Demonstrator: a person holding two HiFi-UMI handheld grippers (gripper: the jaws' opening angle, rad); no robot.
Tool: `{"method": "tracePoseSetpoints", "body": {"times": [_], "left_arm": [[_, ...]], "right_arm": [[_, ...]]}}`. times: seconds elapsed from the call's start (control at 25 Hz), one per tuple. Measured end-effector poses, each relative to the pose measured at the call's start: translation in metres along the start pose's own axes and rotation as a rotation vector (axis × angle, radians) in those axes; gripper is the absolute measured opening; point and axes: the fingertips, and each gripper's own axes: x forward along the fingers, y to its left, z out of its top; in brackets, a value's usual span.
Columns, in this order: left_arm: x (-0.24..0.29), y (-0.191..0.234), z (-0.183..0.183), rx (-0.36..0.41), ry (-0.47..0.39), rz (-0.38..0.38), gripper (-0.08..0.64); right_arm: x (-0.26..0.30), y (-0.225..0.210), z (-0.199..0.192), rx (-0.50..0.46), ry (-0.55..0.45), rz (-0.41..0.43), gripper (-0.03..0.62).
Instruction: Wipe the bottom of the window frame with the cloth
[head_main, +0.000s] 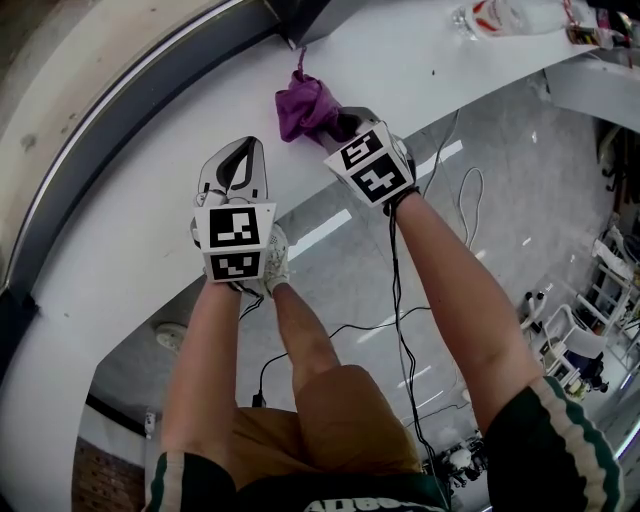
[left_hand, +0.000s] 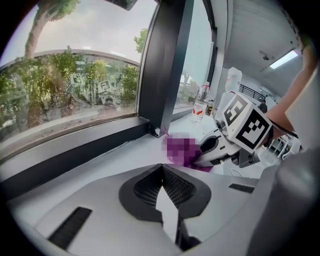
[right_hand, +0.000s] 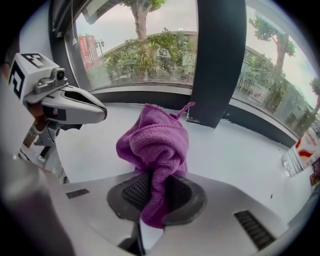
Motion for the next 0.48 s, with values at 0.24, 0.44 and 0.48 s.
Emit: {"method": "tracePoseSetpoints", "body": {"times": [0.24, 0.44, 0.48], "left_arm": [[-0.007, 0.002, -0.006, -0.005, 0.005, 0.005, 0.009], [-0.014, 0.009, -0.006, -0.013, -0.003, 0.017, 0.009], [-0.016, 0.011, -0.006, -0.016, -0.005, 0.018, 0.009]], "right_arm": [[-0.006, 0.01, -0.014, 0.049, 0.008, -0.006, 0.06], [-0.006, 0.007, -0.013, 0.101, 0.005, -0.012, 0.06], [-0.005, 0.006, -0.014, 0.115, 0.007, -0.02, 0.06]]}}
